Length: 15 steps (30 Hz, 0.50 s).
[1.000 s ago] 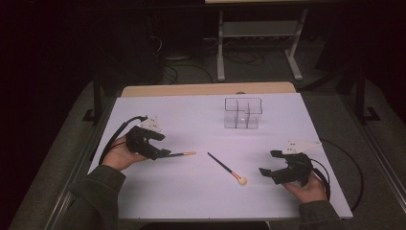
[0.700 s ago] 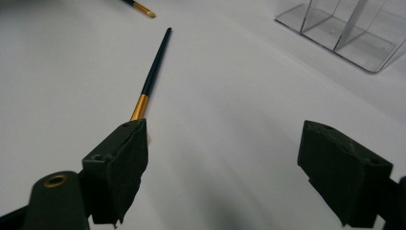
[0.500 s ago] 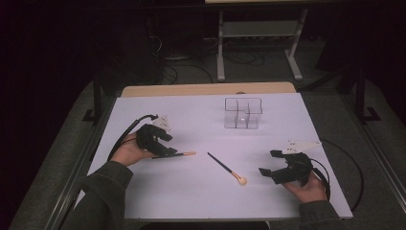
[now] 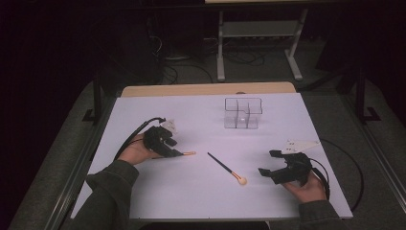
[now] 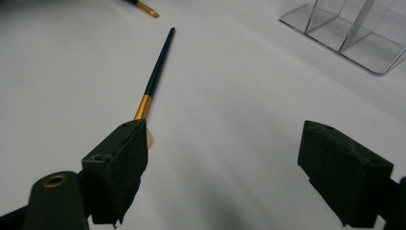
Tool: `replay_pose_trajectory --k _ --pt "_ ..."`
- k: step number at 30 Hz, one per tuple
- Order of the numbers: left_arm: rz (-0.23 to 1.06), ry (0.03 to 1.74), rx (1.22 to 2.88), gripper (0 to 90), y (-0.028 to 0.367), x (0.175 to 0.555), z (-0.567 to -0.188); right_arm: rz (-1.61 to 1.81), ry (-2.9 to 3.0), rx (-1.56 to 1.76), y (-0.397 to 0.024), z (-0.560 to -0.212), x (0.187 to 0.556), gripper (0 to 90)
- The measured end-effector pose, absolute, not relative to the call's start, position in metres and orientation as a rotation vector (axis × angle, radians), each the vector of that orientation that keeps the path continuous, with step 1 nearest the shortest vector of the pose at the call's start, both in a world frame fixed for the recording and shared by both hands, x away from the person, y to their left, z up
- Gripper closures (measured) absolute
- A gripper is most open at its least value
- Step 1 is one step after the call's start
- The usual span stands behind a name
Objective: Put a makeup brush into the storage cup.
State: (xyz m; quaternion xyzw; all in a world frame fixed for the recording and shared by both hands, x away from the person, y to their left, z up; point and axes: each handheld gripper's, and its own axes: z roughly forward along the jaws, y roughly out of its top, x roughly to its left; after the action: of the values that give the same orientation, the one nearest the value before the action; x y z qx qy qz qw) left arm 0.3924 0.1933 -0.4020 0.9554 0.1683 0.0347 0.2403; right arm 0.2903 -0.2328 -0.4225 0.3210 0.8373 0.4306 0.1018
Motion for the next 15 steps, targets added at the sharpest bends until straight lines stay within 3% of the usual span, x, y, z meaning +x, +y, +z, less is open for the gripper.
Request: replay_pose_trajectory --k 15 --pt "0.08 0.442 2.65 61.2 0.186 0.3942 -0.4122 1.279 2.479 0.944 -0.2325 -0.4212 0.2904 16.6"
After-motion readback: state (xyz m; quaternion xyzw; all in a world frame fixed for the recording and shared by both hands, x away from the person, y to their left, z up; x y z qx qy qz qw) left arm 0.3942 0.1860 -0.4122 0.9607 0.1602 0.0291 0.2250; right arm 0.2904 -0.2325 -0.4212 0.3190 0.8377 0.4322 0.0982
